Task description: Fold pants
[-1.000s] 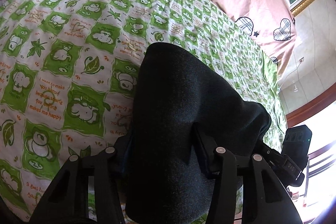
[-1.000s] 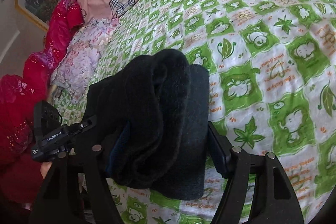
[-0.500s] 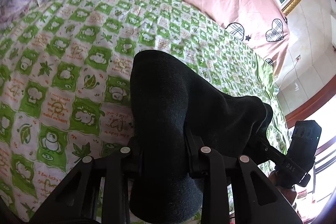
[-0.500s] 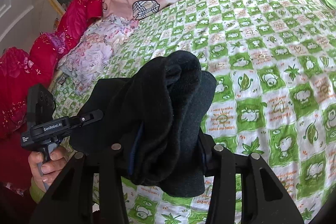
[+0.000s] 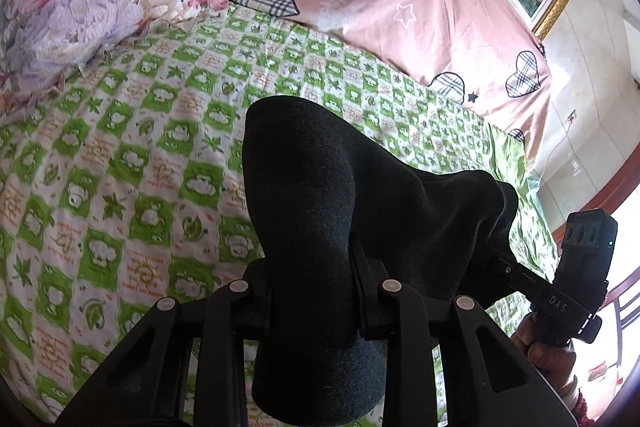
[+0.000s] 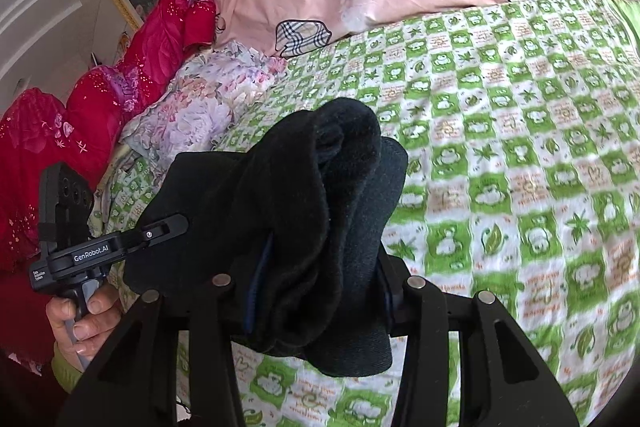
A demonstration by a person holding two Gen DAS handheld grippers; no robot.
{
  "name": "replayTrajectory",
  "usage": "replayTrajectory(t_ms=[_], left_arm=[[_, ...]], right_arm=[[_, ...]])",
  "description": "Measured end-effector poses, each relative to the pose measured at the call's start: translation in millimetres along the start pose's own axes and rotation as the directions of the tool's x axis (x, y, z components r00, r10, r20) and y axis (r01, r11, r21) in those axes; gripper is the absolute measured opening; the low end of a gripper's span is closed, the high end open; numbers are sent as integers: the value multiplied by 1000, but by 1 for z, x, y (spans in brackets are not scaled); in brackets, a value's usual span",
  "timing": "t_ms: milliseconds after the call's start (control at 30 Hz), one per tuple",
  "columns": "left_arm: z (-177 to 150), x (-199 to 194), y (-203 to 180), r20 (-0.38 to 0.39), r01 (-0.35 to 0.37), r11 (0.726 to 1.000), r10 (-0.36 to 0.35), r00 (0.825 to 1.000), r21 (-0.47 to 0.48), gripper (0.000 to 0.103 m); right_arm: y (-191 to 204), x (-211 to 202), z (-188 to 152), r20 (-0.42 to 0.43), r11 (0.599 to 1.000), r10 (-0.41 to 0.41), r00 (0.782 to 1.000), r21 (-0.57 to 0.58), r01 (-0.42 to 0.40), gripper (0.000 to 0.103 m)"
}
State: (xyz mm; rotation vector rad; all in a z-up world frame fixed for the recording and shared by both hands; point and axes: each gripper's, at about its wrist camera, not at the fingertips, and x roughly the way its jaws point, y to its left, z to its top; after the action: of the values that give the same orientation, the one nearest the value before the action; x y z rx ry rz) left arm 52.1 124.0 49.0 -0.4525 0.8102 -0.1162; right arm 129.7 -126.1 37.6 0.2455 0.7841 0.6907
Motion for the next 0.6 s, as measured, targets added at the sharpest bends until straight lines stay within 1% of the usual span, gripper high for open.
replayTrajectory(t_ms=[200, 600], left_arm=[[18, 5, 7, 11, -32, 999, 32, 999, -6, 28], [52, 33, 27, -4, -82, 996, 82, 997, -24, 28]], right_arm=[[3, 20, 19, -16, 1000, 14, 1000, -19, -15, 46], [-4, 66, 49, -59, 999, 23, 998, -25, -25, 46]])
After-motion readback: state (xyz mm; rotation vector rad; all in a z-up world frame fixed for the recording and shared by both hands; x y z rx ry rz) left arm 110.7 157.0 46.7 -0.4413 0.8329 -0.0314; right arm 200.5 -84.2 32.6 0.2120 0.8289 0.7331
